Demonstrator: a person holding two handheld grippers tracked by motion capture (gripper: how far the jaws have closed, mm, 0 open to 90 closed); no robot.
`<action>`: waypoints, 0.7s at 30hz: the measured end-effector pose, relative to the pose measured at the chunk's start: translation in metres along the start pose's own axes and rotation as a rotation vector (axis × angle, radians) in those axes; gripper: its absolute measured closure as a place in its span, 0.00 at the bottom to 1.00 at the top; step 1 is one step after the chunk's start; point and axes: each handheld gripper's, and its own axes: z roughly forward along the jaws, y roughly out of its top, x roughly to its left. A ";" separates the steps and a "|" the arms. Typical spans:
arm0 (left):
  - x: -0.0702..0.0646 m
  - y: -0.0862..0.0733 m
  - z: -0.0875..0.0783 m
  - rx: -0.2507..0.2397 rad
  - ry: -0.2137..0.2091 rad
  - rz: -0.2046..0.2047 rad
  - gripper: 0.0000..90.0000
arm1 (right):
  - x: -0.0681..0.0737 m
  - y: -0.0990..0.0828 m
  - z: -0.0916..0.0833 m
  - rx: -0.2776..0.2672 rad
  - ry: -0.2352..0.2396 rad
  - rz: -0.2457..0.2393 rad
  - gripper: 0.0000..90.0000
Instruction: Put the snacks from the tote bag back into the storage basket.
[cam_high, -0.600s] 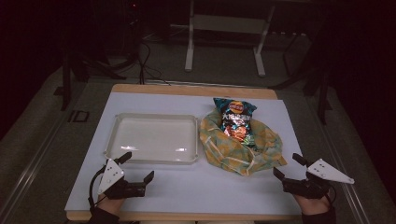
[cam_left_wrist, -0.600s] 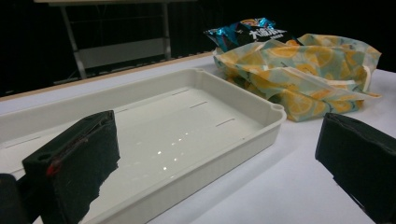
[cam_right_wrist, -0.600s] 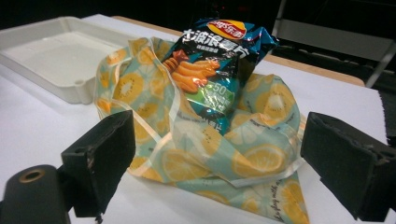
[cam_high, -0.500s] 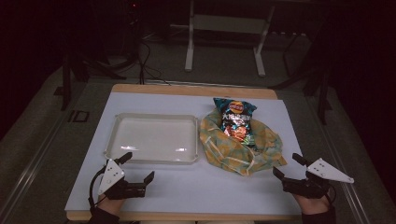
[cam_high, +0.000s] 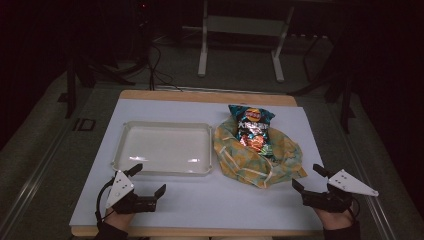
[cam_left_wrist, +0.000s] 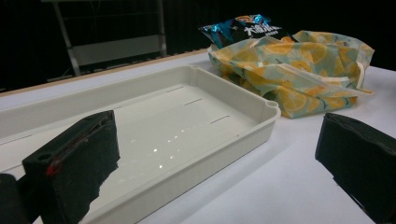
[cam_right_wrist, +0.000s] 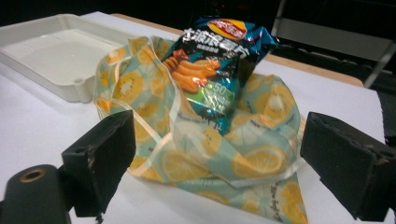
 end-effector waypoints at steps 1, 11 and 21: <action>0.000 0.000 0.000 0.001 -0.001 0.000 0.00 | 0.000 0.002 0.000 -0.003 0.000 -0.001 0.11; 0.000 -0.001 0.000 0.004 -0.006 -0.004 0.00 | -0.002 0.028 0.006 -0.041 0.003 -0.026 0.11; 0.000 -0.001 0.000 0.002 -0.006 -0.008 0.00 | -0.007 0.056 0.016 -0.073 -0.004 -0.043 0.11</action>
